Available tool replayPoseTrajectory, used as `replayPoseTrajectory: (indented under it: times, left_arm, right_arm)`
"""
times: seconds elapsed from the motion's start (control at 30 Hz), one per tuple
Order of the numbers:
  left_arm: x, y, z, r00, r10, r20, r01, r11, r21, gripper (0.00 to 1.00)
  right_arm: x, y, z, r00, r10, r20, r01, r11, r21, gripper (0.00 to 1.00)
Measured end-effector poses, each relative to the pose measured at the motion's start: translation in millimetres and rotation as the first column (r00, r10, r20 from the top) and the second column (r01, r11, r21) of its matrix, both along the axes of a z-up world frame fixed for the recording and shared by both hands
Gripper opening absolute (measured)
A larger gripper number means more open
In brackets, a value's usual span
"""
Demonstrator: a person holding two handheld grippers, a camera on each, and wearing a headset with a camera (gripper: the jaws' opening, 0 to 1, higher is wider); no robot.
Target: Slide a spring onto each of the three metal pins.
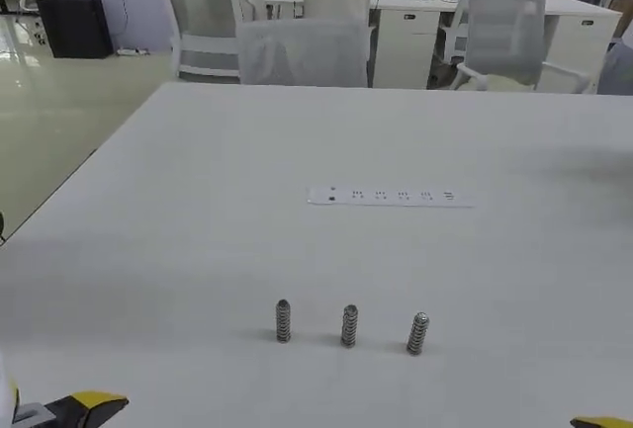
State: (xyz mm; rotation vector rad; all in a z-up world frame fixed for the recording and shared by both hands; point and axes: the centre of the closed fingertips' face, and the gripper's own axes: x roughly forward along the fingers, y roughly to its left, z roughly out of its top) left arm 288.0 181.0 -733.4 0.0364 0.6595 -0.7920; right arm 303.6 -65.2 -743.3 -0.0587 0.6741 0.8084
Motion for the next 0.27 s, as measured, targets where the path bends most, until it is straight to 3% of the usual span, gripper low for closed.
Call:
replayPoseTrajectory:
  times: [0.27]
  left_arm:
    - [-3.9,-0.2,-6.9,1.000,0.004,-0.021,-0.004,1.000,0.015,0.98]
  right_arm:
    - [-1.2,-2.7,-0.1,1.000,-0.024,-0.004,0.024,1.000,0.008,0.99]
